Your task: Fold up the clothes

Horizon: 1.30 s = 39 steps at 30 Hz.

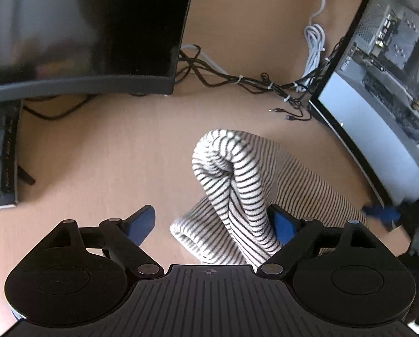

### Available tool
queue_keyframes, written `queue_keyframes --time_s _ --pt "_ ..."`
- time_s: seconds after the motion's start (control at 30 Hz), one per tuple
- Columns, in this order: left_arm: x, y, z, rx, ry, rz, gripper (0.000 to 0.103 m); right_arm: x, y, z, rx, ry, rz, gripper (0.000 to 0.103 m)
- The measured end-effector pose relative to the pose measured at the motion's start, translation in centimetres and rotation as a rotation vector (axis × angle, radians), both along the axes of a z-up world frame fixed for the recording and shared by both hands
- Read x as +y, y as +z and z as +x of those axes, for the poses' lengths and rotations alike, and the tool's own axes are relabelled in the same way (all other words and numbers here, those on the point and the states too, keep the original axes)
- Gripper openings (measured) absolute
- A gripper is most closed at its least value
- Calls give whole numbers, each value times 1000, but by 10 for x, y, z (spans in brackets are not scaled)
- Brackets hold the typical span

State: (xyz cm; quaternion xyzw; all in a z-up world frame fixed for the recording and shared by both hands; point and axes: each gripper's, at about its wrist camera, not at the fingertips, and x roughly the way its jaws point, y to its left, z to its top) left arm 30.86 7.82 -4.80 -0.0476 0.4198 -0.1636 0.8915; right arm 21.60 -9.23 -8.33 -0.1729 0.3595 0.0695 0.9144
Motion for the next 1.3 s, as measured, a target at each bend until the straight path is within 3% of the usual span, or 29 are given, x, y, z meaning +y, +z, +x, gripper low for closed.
queue_keyframes --time_s 0.03,0.1,0.13,0.27,0.57,0.67,0.77,0.83,0.9,0.97,1.07,1.13,1.23,1.3 --pt "0 2 -2 -5 4 5 91 2 4 -1 -20 10 -29 91" --pt "-1 4 -4 -14 10 12 91 6 13 -1 -53 14 -48 73" --pt "-1 5 -5 -18 13 15 91 8 20 -3 -72 20 -22 70" --pt "3 5 -8 -21 26 14 91 19 46 -18 -124 144 131 70" --pt "31 15 1 -39 123 -37 95 55 24 -33 -113 272 -15 70" --pt "44 19 4 -32 156 -71 95 67 17 -38 -109 315 -64 80" --pt "49 21 3 -35 176 -91 95 84 -1 -33 -113 352 -138 80" --pt "51 21 1 -35 179 -100 95 85 -11 -24 -83 353 -133 54" --pt "56 25 -3 -43 179 -126 95 73 1 -22 -70 332 -49 43" --pt "63 28 -8 -51 179 -154 95 64 14 -26 -106 317 -52 43" --pt "73 24 -13 -29 190 -204 96 65 8 -29 -163 311 -178 46" --pt "73 16 -13 2 196 -207 96 66 4 -27 -159 296 -147 49" --pt "64 4 -14 51 175 -197 90 61 10 -23 -163 242 -19 56" --pt "57 -3 -13 76 155 -194 85 59 11 -17 -169 226 32 70"
